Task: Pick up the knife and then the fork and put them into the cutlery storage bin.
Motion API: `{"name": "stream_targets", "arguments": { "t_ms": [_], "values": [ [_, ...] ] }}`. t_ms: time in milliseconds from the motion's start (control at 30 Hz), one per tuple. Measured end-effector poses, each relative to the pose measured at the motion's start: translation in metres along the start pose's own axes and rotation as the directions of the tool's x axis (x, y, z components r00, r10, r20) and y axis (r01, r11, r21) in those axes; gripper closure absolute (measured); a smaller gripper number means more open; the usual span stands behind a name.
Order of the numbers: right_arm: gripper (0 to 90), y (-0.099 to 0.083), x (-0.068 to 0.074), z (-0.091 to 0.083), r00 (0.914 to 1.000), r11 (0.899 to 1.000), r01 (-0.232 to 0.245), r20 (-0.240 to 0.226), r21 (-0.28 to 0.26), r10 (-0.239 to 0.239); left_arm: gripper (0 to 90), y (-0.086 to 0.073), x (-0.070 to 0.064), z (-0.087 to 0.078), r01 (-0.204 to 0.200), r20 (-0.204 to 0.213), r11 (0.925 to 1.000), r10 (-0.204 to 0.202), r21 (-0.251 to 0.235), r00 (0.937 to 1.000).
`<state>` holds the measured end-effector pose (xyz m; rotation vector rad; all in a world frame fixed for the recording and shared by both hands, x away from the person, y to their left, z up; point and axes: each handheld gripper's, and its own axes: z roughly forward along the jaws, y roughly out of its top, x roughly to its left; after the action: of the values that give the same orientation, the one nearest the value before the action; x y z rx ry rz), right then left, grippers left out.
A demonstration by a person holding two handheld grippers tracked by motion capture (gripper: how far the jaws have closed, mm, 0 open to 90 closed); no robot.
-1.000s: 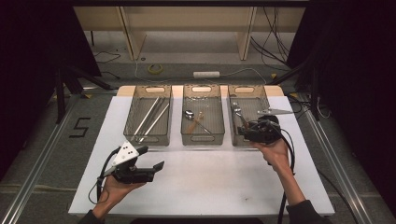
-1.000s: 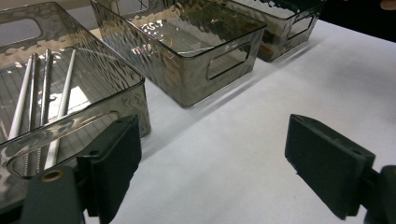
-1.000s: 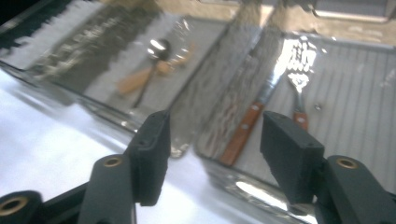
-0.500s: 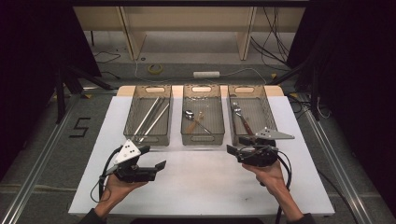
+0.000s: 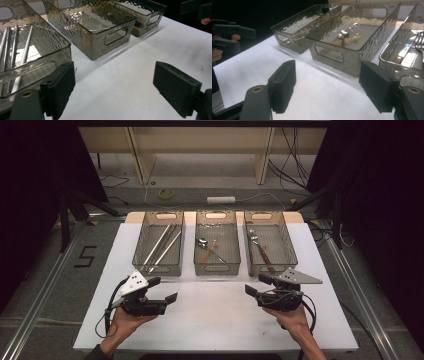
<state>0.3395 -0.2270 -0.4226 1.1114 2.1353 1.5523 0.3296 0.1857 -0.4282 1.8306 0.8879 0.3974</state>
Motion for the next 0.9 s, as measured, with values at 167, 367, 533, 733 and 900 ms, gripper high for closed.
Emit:
{"name": "stream_targets", "arguments": {
  "t_ms": [167, 367, 533, 733, 900],
  "values": [
    [29.9, -0.007, 0.002, -0.005, 0.9999, 1.0, 0.014, 0.001, -0.001, -0.014, 17.3, 0.0, 0.0, 0.0, 0.003, 0.007, 1.0, -0.003, -0.002, 1.0],
    [26.9, -0.012, 0.007, -0.01, 0.9998, 1.0, 0.019, 0.01, -0.009, -0.018, 17.2, 0.0, 0.001, -0.002, 0.022, 0.018, 0.9996, -0.022, -0.017, 0.9996],
    [24.4, -0.016, 0.009, -0.013, 0.9991, 1.0, 0.021, 0.037, -0.004, -0.021, 17.1, 0.0, 0.002, -0.005, 0.034, 0.026, 0.999, -0.033, -0.029, 0.9991],
    [24.4, -0.018, 0.01, -0.012, 0.998, 0.999, 0.038, 0.051, -0.001, -0.038, 17.0, -0.001, 0.001, -0.004, 0.03, 0.033, 0.9992, -0.029, -0.028, 0.999],
    [24.4, -0.017, 0.009, -0.013, 0.9978, 0.999, 0.038, 0.054, -0.004, -0.038, 17.0, 0.0, 0.0, -0.004, 0.03, 0.033, 0.9993, -0.029, -0.024, 0.999]
  ]
}}
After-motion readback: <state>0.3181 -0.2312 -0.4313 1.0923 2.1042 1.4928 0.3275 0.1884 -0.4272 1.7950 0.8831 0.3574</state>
